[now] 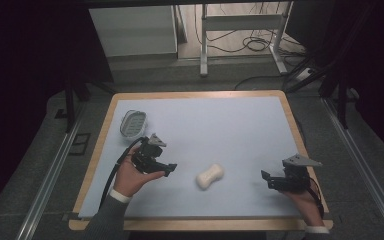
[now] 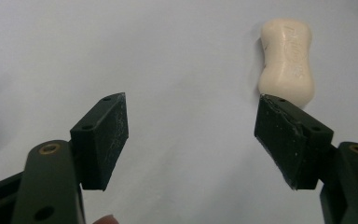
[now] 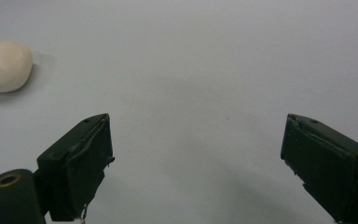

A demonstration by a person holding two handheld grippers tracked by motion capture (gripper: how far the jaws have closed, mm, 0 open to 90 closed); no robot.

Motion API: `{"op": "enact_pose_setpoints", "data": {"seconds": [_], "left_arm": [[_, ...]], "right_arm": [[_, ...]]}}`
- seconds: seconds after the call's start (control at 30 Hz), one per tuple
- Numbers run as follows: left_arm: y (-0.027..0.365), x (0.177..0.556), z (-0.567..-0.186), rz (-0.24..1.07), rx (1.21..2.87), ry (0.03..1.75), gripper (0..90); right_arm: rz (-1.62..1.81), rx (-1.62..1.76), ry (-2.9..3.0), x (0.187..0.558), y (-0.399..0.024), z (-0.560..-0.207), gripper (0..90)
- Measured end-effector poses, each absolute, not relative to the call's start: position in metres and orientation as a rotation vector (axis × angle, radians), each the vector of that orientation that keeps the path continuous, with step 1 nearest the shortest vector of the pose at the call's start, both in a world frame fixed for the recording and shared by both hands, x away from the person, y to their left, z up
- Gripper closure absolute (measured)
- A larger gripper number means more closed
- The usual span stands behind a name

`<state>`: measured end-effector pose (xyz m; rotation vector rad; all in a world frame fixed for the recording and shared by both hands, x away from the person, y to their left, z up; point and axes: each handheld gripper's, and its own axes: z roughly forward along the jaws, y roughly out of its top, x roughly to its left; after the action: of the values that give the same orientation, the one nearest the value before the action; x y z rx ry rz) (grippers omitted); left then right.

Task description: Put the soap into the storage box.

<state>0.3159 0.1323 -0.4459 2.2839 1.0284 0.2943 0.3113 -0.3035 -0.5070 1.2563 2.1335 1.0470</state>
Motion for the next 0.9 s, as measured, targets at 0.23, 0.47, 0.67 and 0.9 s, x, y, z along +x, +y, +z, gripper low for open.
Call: {"op": "enact_pose_setpoints", "data": {"seconds": [0.23,0.47,0.67,0.9], "left_arm": [[0.105,0.319,-0.442,0.288,2.322,0.978,26.0],[0.078,0.321,-0.443,0.275,2.361,0.933,25.9],[0.056,0.321,-0.444,0.250,2.378,0.896,25.8],[0.038,0.323,-0.457,0.205,2.419,0.876,25.4]], "right_arm": [[1.045,1.254,2.132,0.311,-0.304,-0.507,8.9],[1.033,1.253,2.137,0.312,-0.304,-0.508,8.9],[1.030,1.251,2.137,0.312,-0.304,-0.508,8.9],[1.024,1.252,2.142,0.312,-0.304,-0.511,8.8]]}}
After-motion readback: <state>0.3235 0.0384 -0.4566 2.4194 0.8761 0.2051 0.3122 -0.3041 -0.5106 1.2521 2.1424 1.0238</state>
